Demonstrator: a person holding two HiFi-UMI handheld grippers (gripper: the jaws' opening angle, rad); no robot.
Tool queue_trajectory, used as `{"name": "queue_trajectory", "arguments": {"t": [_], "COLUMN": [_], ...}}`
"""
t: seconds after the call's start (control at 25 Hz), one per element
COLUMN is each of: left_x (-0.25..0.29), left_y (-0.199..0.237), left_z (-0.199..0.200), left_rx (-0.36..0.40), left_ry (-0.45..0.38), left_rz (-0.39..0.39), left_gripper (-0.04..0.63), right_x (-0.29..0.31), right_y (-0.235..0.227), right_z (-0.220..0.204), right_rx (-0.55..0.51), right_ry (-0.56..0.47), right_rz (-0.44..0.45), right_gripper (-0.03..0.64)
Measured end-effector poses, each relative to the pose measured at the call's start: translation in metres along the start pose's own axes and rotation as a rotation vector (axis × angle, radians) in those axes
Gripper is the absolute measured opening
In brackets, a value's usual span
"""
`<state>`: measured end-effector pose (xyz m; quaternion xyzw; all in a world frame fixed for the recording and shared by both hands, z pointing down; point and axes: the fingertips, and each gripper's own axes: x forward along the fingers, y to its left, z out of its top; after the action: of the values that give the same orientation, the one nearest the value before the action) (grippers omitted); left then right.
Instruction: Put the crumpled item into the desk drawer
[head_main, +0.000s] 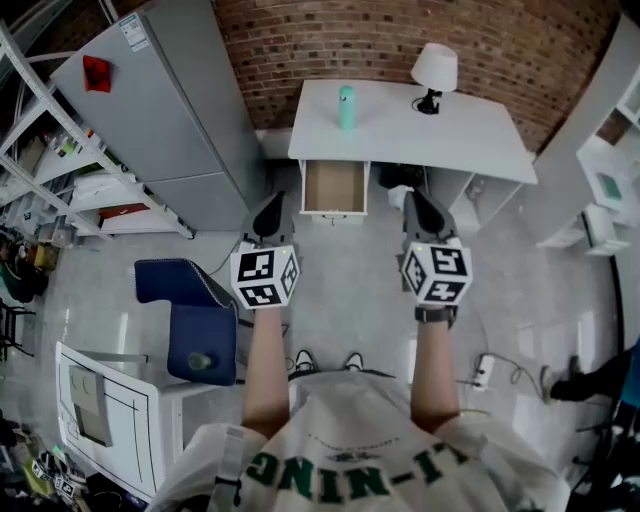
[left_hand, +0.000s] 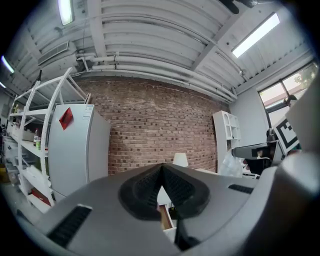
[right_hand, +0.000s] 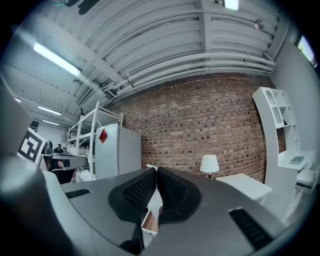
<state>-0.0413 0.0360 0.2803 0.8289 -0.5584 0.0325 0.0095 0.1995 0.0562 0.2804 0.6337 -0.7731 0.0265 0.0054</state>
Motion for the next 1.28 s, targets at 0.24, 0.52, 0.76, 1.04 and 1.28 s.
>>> {"name": "queue_trajectory", "arguments": {"t": [0.24, 0.52, 0.76, 1.04, 1.28], "left_x": [-0.005, -0.005, 0.010, 0.048, 0.082], "left_y": [-0.026, -0.031, -0.017, 0.002, 0.024], "left_z": [-0.005, -0.011, -0.028, -0.021, -0.008], "left_rx": [0.000, -0.008, -0.029, -0.032, -0.030], "left_ry": [0.009, 0.017, 0.032, 0.003, -0.025], "left_rz": [-0.006, -0.005, -0.032, -0.057, -0.085], "left_gripper": [0.000, 0.000, 0.000, 0.000, 0.000], "right_x": [-0.008, -0.005, 0.014, 0.046, 0.087], "right_y": [-0.005, -0.011, -0.003, -0.010, -0.004], "right_z": [-0.009, -0.019, -0.033, -0.023, -0.018], "right_rx": [-0.002, 0.091, 0.095, 0.073, 0.067], "right_ry": [0.003, 0.001, 0.015, 0.007, 0.012], "right_rz": [0.024, 0.038, 0.023, 0.004, 0.001], "right_gripper": [0.011, 0.011, 0.011, 0.011, 0.011]}}
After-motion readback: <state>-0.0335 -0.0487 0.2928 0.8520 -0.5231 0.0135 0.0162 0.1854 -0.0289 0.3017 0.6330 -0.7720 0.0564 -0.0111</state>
